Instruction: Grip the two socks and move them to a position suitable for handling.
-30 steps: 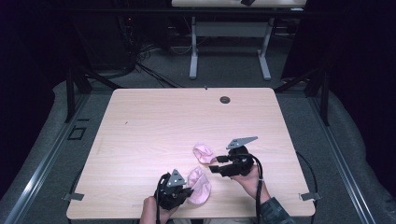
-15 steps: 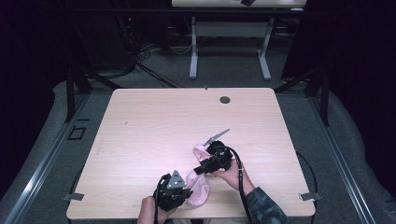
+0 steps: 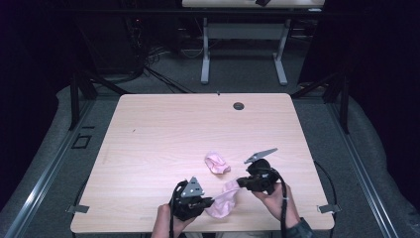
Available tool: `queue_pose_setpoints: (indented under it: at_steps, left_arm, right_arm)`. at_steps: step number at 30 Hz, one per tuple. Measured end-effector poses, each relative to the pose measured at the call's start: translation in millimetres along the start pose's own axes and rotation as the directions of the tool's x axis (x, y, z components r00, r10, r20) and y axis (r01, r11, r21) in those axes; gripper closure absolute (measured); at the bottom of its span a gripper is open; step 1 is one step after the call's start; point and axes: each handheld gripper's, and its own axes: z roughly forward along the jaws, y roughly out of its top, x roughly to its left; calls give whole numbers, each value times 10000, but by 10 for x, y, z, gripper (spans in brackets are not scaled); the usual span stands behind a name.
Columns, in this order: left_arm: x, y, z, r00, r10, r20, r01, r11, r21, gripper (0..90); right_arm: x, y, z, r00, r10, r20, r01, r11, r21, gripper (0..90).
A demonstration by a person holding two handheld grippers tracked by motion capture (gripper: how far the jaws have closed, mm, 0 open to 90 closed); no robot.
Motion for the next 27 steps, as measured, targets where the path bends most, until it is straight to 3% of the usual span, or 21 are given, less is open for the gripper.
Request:
queue_pose_setpoints:
  at_steps: [1, 3, 4, 5, 6, 8, 12, 16, 18, 19, 22, 23, 25, 27]
  left_arm:
    - [-37, 51, 25, 9999, 130, 113, -130, 9999, 5, 888]
    - [-75, 111, 83, 9992, 240, 332, -241, 9997, 13, 888]
    - [-67, 116, 127, 9991, 231, 354, -235, 9997, 97, 888]
    - [-49, 107, 151, 9993, 145, 357, -151, 9998, 145, 887]
    - [-14, 83, 179, 9994, -86, 342, 78, 9997, 223, 888]
    - [71, 18, 204, 9984, -523, 230, 515, 9981, 347, 887]
    - [255, -115, 174, 9903, -1389, 57, 1385, 9895, 424, 887]
    - [362, -181, 149, 9850, -1724, -104, 1727, 9839, 465, 885]
    - [407, -204, 152, 9832, -1814, -200, 1822, 9820, 489, 883]
    - [434, -214, 154, 9838, -1773, -243, 1784, 9826, 523, 883]
    - [507, -227, 188, 9781, -2076, -155, 2082, 9757, 676, 883]
    - [523, -225, 193, 9797, -1996, -190, 2004, 9768, 754, 883]
    - [548, -220, 203, 9792, -2014, -242, 2028, 9754, 867, 884]
    - [580, -220, 206, 9793, -1993, -358, 2018, 9747, 957, 884]
  right_arm:
    - [21, -28, -111, 9992, 71, 390, -71, 10000, 7, 882]
    - [54, -56, -267, 9976, 298, 626, -300, 9995, 21, 876]
    - [78, -52, -325, 9952, 452, 866, -471, 9987, 196, 837]
    - [76, -32, -335, 9938, 294, 1070, -327, 9990, 290, 762]
    - [67, -24, -304, 9942, 358, 1011, -368, 9993, 87, 726]
    - [-15, -4, -149, 9959, 179, 884, -198, 9996, 200, 610]
    - [-220, -42, 18, 9984, -61, 563, 79, 9995, -304, 534]
    - [-352, -113, 69, 9997, 22, -231, -44, 9951, -985, 496]
    - [-372, -130, 127, 9994, -36, -345, 10, 9971, -760, 467]
    - [-379, -140, 156, 9993, -26, -383, -2, 9972, -747, 469]
    - [-408, -156, 282, 9999, -67, -154, 56, 9976, -695, 470]
    - [-399, -157, 341, 9999, -51, -126, 43, 9980, -629, 473]
    - [-384, -162, 414, 9995, -225, -228, 213, 9985, -510, 521]
    - [-351, -176, 500, 9991, -328, -266, 319, 9990, -324, 637]
